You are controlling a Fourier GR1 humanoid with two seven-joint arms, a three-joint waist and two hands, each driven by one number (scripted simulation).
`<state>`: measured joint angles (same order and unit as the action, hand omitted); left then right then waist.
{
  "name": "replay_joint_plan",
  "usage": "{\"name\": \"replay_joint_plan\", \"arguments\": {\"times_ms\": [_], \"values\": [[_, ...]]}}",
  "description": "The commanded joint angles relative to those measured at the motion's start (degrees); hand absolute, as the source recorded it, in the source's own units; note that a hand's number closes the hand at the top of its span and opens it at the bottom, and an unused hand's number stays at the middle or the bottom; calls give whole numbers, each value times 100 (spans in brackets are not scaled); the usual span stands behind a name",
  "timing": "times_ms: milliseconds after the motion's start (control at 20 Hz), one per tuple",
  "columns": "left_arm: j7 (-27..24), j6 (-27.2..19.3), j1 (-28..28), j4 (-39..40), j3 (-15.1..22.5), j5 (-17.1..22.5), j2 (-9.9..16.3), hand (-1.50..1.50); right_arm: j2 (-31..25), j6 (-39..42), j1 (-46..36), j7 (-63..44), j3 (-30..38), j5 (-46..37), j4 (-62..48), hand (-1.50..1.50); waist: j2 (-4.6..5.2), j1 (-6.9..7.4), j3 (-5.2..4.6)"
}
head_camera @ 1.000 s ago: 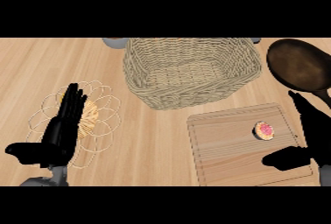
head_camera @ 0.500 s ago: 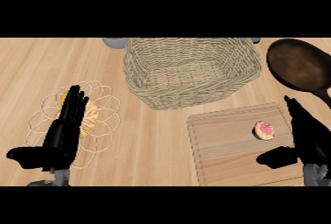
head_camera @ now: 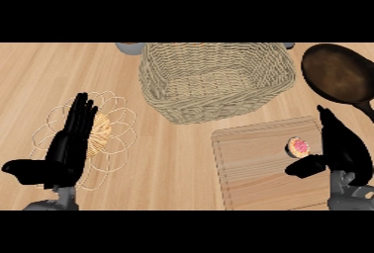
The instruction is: Pick the cupcake from the cutting board and place it in the basket
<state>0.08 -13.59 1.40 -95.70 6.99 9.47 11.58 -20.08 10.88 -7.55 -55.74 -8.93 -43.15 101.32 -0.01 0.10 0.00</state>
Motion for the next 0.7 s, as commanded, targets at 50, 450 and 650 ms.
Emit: {"name": "replay_joint_plan", "arguments": {"times_ms": [50,450,650], "values": [[160,183,27,-111,-248,-104,-29,0,376,64,-62,7,46,-349,-270,-150,-2,-2,-1],[14,-74,-177,-169,116,-624,-541,0,573,-17,-366,506,337,-442,-1251,-150,2,14,0],[128,162,41,-55,-166,-562,-511,0,409,275,313,758,634,-297,-526,-150,-3,-18,-1]]}}
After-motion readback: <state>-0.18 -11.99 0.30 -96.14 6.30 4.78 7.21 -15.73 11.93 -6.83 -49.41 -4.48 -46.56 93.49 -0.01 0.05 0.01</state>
